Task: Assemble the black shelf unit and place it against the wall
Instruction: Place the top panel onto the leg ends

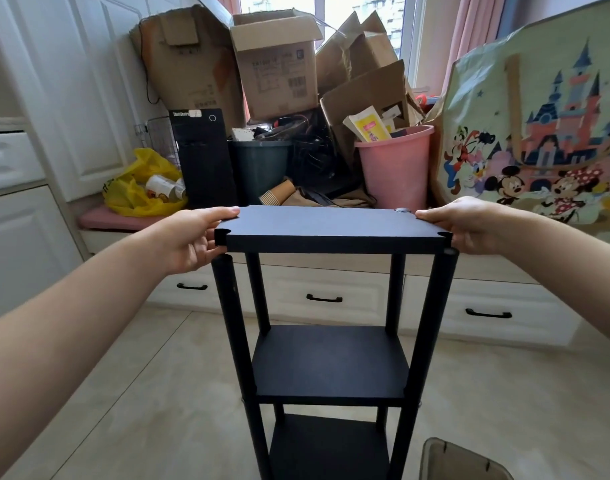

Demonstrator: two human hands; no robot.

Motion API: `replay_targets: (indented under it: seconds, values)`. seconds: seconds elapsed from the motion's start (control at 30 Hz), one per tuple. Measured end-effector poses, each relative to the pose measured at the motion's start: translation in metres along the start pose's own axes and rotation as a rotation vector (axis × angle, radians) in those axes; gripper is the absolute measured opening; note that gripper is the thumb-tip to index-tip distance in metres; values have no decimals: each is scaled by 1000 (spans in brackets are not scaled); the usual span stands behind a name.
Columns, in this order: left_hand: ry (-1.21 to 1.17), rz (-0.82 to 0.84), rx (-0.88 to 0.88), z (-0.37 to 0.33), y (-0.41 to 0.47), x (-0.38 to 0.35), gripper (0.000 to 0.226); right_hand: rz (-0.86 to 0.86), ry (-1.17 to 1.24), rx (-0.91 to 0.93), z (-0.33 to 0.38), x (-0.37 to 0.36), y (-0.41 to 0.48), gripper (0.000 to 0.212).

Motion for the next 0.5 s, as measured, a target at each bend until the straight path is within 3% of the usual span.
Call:
replay_targets:
  seconds: [0.2, 0.5]
  values:
    - [106, -23, -40, 4, 5, 1, 35, 1, -5, 14, 3, 5, -3, 14]
    - [82, -37, -91, 8, 6, -6, 38, 21, 30, 28, 0, 8, 8, 14]
Point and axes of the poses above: each hand's wrist, its own y-axis towards the middle knuckle, its own x-axis out of the back of the hand, z = x × y, the point moved 5 cm from there along y, towards the middle knuckle, and after that the axes turned 9 degrees about -y, right-handed, at the moved point
